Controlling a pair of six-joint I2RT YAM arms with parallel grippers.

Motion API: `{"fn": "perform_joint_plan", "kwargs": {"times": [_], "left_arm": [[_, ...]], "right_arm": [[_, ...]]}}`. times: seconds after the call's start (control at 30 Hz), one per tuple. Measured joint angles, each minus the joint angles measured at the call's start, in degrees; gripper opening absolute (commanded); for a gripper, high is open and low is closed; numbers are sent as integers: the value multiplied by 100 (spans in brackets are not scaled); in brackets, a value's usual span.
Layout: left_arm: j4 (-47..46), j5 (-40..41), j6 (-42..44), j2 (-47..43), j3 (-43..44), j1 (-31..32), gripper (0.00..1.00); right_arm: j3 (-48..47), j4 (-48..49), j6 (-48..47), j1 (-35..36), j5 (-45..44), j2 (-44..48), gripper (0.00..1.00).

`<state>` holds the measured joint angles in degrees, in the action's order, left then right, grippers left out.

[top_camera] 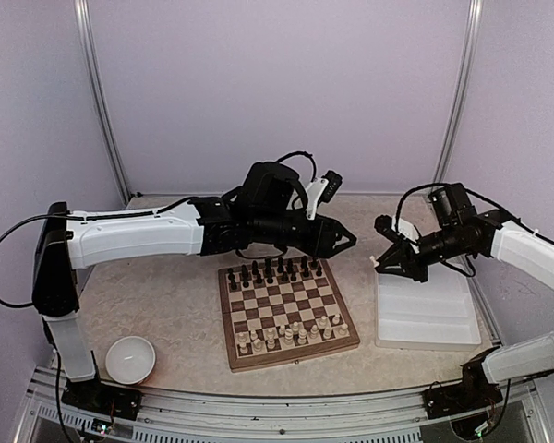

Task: Set up the chess pieces on the board
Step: Pass from the right arm to the left

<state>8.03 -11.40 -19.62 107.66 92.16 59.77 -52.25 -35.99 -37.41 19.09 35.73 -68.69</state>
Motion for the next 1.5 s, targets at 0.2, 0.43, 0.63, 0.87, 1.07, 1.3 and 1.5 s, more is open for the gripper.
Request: {"fn": "perform_joint_plan", "kwargs": {"times": [0.2, 0.43, 0.63, 0.87, 1.07, 1.3, 1.5], "left_arm": [[-754, -741, -748, 179, -188, -157, 45], [-1270, -1386, -1408, 584, -186, -304, 45], [-1432, -1808, -1740, 944, -160, -306, 42], [-1598, -2061, -1912, 1005, -74, -306, 34], [-1700, -2277, -2000, 1095, -31, -306, 31], [-1738, -2461, -2068, 1130, -2, -306, 27], [-1797, -2531, -2142, 1189, 7, -315, 21]], "right_arm": [[-225, -155, -162, 282, 452, -2, 9], [-455, -337, -245, 367, 717, -9, 9], [-514, -398, -262, 378, 772, -13, 10], [-514, -420, -289, 385, 820, -46, 10], [-514, -417, -304, 415, 817, -52, 10], [-516, -404, -302, 415, 802, -98, 10], [-516, -415, -302, 415, 798, -118, 10]]}}
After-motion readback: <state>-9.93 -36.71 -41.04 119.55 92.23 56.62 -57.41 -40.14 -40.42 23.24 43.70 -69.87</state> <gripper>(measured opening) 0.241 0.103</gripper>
